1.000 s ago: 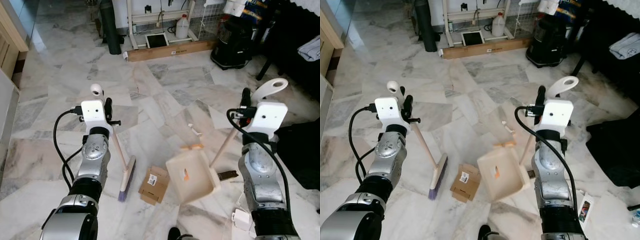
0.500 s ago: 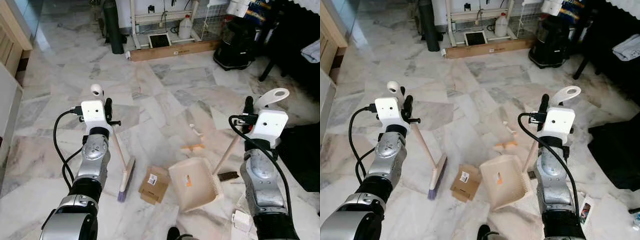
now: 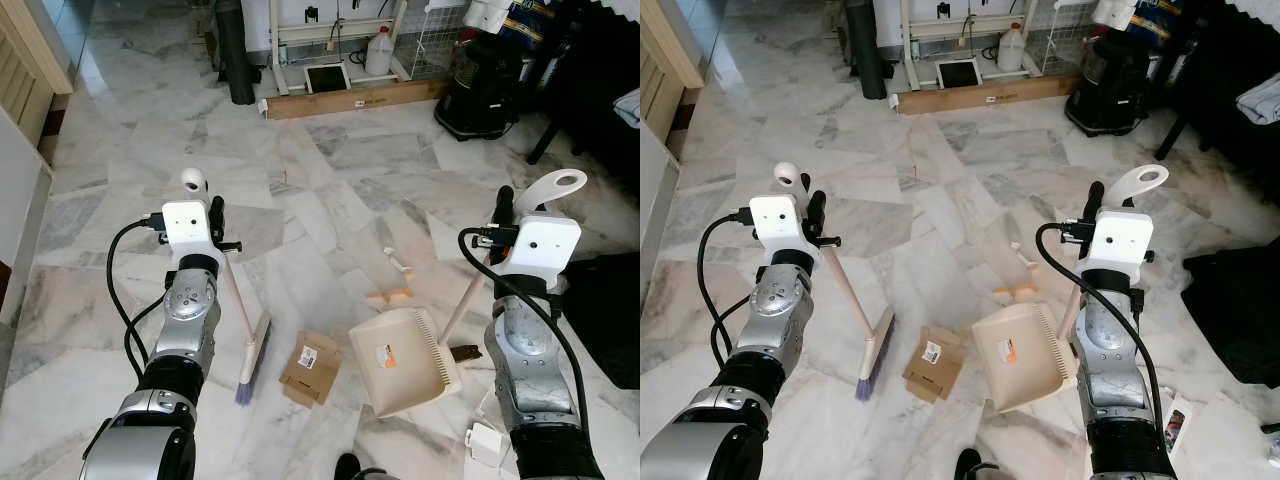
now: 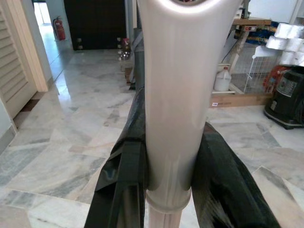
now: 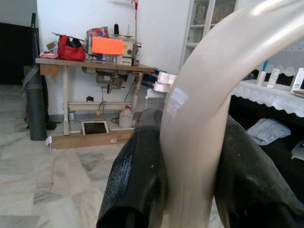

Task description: Sweep floor

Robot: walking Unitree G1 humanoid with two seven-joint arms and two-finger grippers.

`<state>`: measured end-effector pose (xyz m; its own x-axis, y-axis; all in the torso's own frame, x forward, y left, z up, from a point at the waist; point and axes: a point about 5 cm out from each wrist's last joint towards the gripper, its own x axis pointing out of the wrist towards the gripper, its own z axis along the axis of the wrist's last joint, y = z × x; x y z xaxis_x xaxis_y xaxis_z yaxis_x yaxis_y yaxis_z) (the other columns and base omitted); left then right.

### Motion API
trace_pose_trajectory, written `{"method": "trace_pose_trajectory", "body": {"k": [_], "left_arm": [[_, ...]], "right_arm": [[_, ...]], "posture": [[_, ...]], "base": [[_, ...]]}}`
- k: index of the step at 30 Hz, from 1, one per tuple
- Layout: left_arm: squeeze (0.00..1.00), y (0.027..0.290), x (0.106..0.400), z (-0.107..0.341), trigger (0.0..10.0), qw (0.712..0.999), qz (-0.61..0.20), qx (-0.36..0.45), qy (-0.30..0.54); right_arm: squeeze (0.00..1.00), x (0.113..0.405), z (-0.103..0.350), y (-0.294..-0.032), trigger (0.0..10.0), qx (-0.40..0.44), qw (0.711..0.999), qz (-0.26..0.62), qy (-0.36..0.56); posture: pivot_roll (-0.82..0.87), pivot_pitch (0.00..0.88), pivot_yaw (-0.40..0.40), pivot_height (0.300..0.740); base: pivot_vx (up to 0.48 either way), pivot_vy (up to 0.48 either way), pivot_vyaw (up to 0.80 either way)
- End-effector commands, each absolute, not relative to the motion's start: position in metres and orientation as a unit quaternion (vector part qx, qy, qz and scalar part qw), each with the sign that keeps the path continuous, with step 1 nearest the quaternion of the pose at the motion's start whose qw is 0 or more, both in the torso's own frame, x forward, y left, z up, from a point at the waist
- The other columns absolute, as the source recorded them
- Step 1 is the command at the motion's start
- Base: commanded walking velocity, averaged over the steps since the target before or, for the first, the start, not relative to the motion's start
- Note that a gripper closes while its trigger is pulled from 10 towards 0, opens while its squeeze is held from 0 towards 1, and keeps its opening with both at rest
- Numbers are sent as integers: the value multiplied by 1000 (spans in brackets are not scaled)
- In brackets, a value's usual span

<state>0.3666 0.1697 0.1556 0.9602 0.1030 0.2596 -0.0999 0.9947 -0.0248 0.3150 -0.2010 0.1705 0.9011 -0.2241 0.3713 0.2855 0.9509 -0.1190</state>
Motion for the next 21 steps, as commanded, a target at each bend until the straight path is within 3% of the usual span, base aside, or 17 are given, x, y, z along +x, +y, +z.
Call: {"method": "trace_pose_trajectory", "body": {"k": [1, 21], "left_arm": [[0, 174, 367, 162, 10000, 988, 52, 0, -148], [0, 175, 367, 165, 10000, 987, 56, 2, -153]], "right_arm": [[0, 315, 179, -200, 10000, -87, 966, -131, -203], [0, 315, 178, -200, 10000, -88, 968, -126, -199]], "posture": [[-68, 146, -8, 740], [-67, 147, -12, 740]], "base": [[244, 0, 0], [280, 0, 0]]}}
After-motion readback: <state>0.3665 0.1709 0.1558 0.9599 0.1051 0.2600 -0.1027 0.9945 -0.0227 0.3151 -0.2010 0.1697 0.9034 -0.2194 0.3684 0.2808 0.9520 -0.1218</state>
